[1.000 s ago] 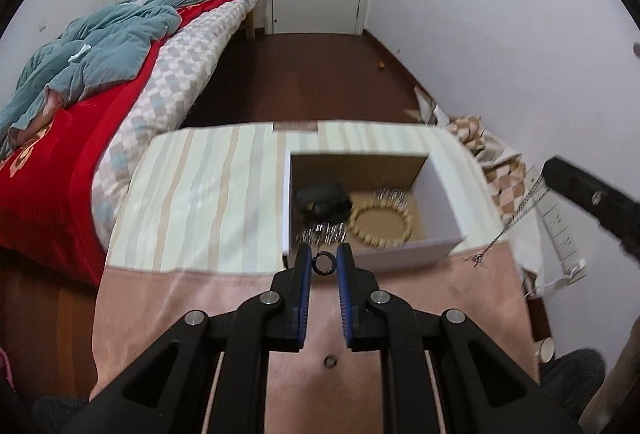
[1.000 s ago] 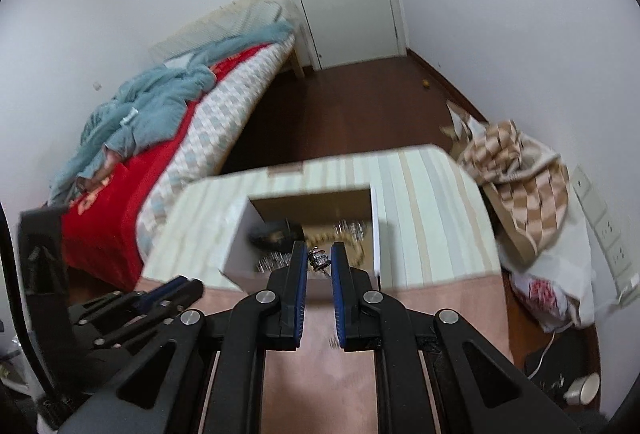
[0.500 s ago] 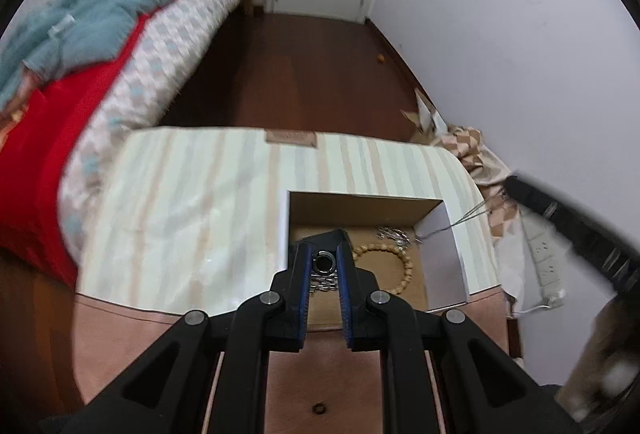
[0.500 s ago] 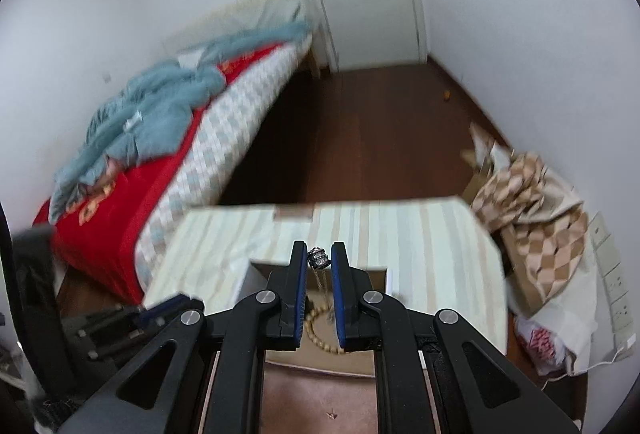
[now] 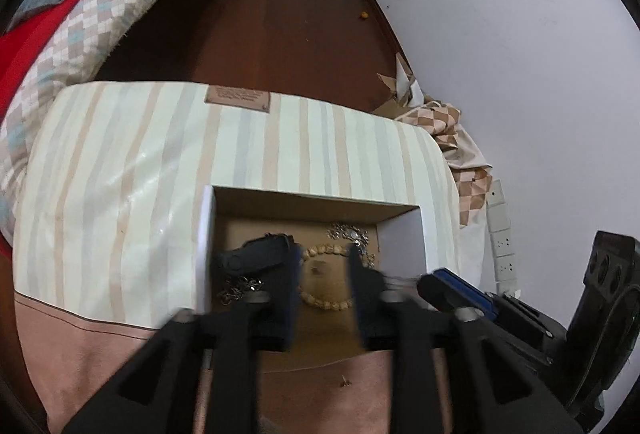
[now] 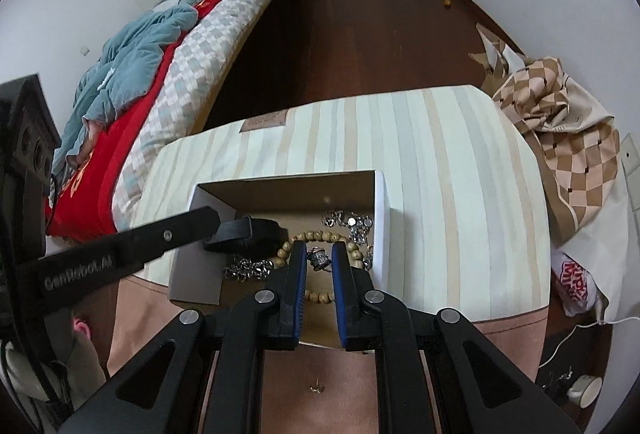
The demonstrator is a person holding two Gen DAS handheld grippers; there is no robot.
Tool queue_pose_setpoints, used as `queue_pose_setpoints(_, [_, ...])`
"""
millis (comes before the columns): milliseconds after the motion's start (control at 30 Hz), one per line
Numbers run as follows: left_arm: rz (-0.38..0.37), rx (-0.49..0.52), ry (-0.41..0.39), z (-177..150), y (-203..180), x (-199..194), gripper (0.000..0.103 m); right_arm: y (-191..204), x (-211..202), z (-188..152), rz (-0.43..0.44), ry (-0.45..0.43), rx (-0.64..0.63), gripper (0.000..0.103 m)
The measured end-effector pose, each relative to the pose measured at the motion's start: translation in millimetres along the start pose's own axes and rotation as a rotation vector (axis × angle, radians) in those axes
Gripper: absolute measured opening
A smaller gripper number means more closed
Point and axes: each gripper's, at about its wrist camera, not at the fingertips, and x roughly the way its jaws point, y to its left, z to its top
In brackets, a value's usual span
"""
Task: Organize jewelry
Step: 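Open both tools over the box, dropping ring and earring, then lift out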
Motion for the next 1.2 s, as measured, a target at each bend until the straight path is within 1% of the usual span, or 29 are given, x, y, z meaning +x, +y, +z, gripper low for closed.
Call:
queue_pose_setpoints(33, [0.015,0.001,-0.010,0,1,-3,0.068,0,-1,-1,0.000,0.001,0.000,0.021])
queue_pose_setpoints(67, [0.020,0.003,-0.021,1,3,-5,0.072,-1,-2,0,-0.003,0.001,0.001,0.026])
queue_pose_setpoints(100, [0.041,0.011,-0.036,0,3,-10,0.072,-1,-4,-1,-0.013,-0.004,0.001,0.036])
queue_pose_setpoints(133, [0.074,0.022,-0.048,-1,4,-14,0.073,0,-6,-1,-0.014,-0.007,0.001,0.041])
queue_pose_setpoints(167, [0.094,0.027,-0.057,-2,6,-16,0.075,1,-9,-2,-0.022,-0.008,-0.002,0.043])
queue_pose_setpoints(200, [0.129,0.035,-0.069,-5,8,-20,0.079,2,-11,-1,-0.032,-0.009,-0.004,0.047])
queue_pose_setpoints(233, [0.157,0.042,-0.078,-7,11,-22,0.087,2,-14,-2,-0.047,-0.012,-0.006,0.054])
queue_pose_setpoints(267, [0.190,0.051,-0.090,-11,14,-25,0.091,3,-18,-4,-0.060,-0.017,-0.007,0.058])
queue_pose_setpoints(333, [0.253,0.068,-0.106,-18,18,-28,0.096,6,-24,-6,-0.093,-0.029,-0.017,0.069])
queue_pose_setpoints(367, [0.285,0.075,-0.111,-23,21,-29,0.098,7,-26,-7,-0.108,-0.032,-0.024,0.071])
queue_pose_setpoints(433, [0.335,0.085,-0.124,-33,25,-32,0.099,13,-30,-13,-0.180,-0.033,-0.054,0.084])
queue_pose_setpoints(467, [0.356,0.090,-0.131,-38,27,-33,0.102,15,-30,-15,-0.202,-0.028,-0.065,0.087])
queue_pose_setpoints(533, [0.383,0.097,-0.142,-47,28,-36,0.103,19,-30,-20,-0.235,-0.016,-0.076,0.096])
queue_pose_setpoints(600, [0.396,0.102,-0.155,-55,29,-41,0.103,20,-30,-25,-0.258,-0.007,-0.080,0.101])
queue_pose_setpoints(667, [0.420,0.103,-0.171,-62,30,-48,0.103,23,-30,-29,-0.277,-0.006,-0.082,0.101])
queue_pose_setpoints(800, [0.438,0.094,-0.214,-67,29,-63,0.103,31,-36,-38,-0.313,-0.016,-0.085,0.101])
queue_pose_setpoints(1067, [0.440,0.092,-0.272,-79,22,-99,0.103,45,-64,-48,-0.347,-0.060,-0.087,0.101])
queue_pose_setpoints(1200, [0.429,0.100,-0.302,-89,14,-118,0.103,52,-88,-52,-0.360,-0.108,-0.086,0.101])
